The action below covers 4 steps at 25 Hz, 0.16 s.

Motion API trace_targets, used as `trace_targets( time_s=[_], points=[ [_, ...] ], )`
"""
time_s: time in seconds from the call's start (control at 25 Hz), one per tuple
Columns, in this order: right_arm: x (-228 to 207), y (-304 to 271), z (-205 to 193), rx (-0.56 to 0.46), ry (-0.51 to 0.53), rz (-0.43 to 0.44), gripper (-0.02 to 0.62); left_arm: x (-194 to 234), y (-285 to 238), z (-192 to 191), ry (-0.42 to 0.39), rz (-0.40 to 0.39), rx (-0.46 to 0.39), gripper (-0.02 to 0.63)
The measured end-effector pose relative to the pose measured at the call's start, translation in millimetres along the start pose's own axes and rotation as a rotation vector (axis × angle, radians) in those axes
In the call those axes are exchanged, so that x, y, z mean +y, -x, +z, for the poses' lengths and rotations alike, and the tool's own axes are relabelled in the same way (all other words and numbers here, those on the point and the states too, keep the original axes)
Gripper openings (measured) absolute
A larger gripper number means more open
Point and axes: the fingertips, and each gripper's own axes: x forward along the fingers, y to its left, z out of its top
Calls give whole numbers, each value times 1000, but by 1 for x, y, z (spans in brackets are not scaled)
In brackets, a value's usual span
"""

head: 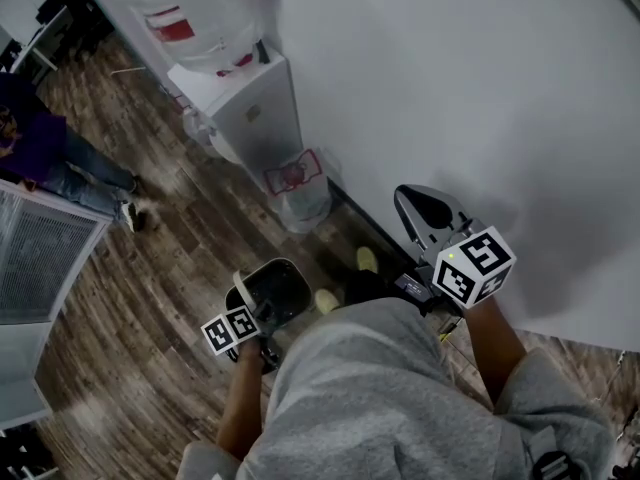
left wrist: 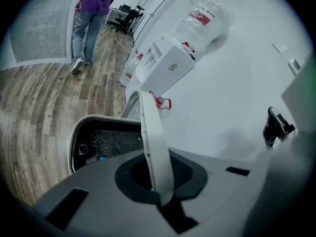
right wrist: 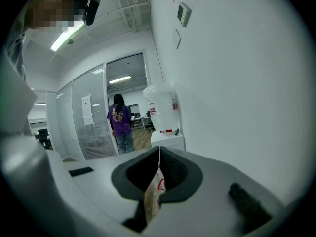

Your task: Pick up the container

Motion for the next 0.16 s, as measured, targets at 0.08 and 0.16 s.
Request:
trace_targets(
  time_s=[0.08, 0.16],
  points=[
    [0, 0, 0, 0, 1, -2, 26, 0, -1, -1, 1, 1, 2, 21],
    [1, 1, 0, 1, 1, -3, 25, 0, -2, -1, 1, 0, 2, 21]
  ],
)
